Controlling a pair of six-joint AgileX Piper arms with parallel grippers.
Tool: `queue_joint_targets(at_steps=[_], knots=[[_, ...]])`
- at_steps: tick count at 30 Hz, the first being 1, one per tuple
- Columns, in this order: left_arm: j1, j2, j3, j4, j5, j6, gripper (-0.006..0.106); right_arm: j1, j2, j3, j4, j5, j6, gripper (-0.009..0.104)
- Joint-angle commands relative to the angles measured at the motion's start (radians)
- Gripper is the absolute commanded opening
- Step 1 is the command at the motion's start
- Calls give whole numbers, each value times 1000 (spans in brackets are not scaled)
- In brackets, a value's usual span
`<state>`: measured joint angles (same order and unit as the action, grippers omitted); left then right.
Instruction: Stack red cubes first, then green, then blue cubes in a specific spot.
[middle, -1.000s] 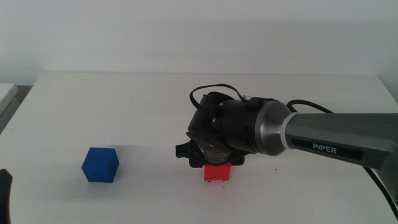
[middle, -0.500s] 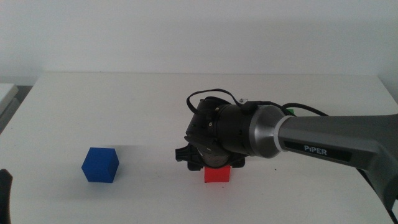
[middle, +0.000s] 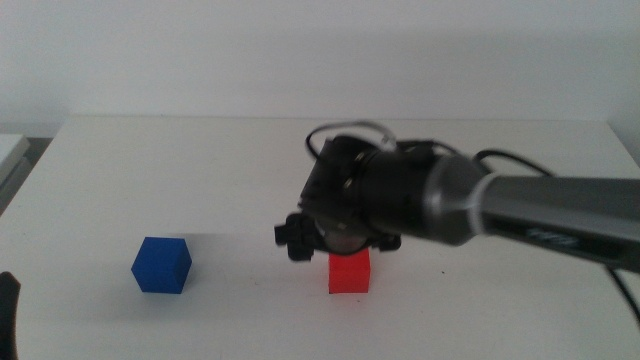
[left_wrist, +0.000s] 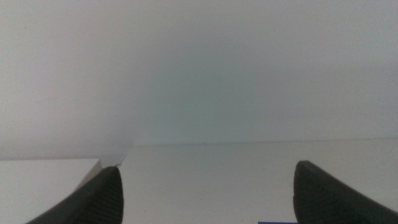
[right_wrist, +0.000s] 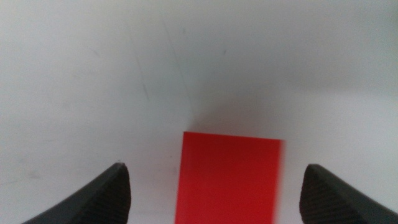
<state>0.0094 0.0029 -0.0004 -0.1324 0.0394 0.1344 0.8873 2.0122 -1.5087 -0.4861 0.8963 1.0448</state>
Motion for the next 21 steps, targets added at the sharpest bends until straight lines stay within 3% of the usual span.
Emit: queue_joint_targets(at_steps=[1, 6, 13, 21], knots=[[0, -3, 0, 3, -13, -8, 94, 0, -69, -1, -14, 60, -20, 82], [0, -3, 0, 3, -13, -8, 94, -28, -183, -1, -32, 132, -66, 82], [0, -3, 0, 3, -13, -8, 94, -184, -247, -1, 74, 133, -256, 82], [0, -3, 0, 3, -13, -8, 94, -376, -247, -1, 98, 93, -339, 82]])
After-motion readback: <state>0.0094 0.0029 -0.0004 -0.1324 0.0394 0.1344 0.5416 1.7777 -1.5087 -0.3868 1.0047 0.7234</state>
